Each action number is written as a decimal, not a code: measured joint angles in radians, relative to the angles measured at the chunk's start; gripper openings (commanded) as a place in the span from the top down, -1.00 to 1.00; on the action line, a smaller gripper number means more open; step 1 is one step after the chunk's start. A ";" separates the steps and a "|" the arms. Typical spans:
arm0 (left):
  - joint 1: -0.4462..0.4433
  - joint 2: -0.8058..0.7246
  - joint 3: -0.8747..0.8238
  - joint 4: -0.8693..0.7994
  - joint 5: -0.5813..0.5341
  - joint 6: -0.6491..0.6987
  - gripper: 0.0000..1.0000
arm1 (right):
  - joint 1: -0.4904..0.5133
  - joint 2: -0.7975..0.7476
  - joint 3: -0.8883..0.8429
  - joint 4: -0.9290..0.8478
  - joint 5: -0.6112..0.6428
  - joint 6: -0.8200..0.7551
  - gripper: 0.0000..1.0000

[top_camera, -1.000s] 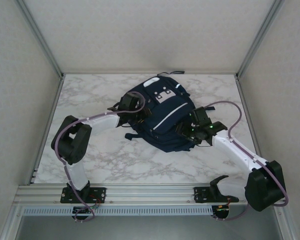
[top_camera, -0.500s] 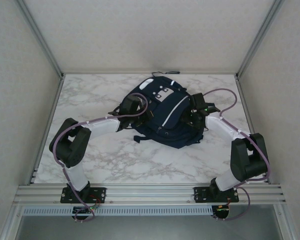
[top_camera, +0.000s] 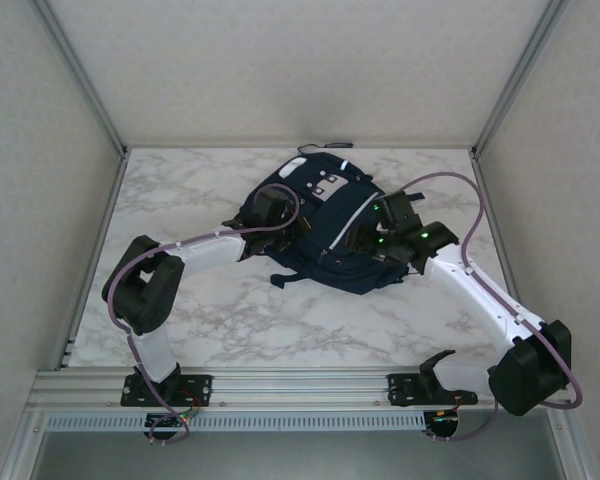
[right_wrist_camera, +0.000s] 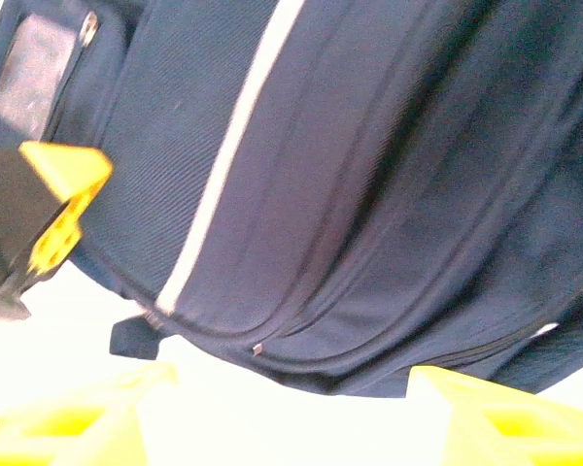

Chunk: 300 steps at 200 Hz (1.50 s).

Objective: Pack books, pencil case, and school supplies into a backpack

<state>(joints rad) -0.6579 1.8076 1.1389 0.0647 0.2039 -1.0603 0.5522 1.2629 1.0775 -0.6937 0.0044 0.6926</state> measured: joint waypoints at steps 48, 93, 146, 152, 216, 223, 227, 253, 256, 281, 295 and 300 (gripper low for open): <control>-0.002 0.000 0.000 -0.003 -0.013 -0.023 1.00 | 0.171 0.142 0.004 0.089 0.087 0.082 -0.02; -0.003 -0.002 0.000 -0.011 -0.028 -0.030 1.00 | 0.259 0.273 0.031 0.119 0.224 0.148 0.14; -0.003 -0.003 0.000 -0.013 -0.055 -0.041 1.00 | 0.310 0.369 0.071 0.129 0.322 0.201 -0.02; -0.003 -0.004 0.000 -0.013 -0.058 -0.043 1.00 | 0.314 0.377 0.076 0.130 0.333 0.208 -0.05; -0.007 -0.029 0.000 -0.006 -0.061 -0.063 1.00 | 0.328 0.391 0.092 0.154 0.391 0.274 -0.31; -0.007 -0.029 0.000 -0.005 -0.061 -0.064 1.00 | 0.328 0.402 0.103 0.147 0.400 0.282 -0.25; -0.007 -0.029 -0.001 -0.005 -0.061 -0.066 1.00 | 0.328 0.410 0.111 0.140 0.408 0.290 -0.18; -0.007 -0.034 -0.004 -0.004 -0.068 -0.066 1.00 | 0.330 0.448 0.129 0.094 0.452 0.323 0.28; -0.007 -0.035 -0.004 -0.005 -0.070 -0.066 1.00 | 0.330 0.449 0.129 0.091 0.458 0.326 0.32; -0.007 -0.039 -0.004 -0.006 -0.076 -0.066 1.00 | 0.332 0.447 0.128 0.083 0.474 0.327 0.56; -0.006 -0.039 -0.004 -0.006 -0.076 -0.065 1.00 | 0.334 0.441 0.124 0.088 0.474 0.306 0.74; -0.006 -0.039 -0.004 -0.006 -0.076 -0.065 1.00 | 0.334 0.436 0.120 0.091 0.473 0.301 0.80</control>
<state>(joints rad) -0.6640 1.7687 1.1351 0.0589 0.1284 -1.1252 0.8864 1.6989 1.1973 -0.6025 0.4774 0.9936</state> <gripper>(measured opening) 0.041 0.169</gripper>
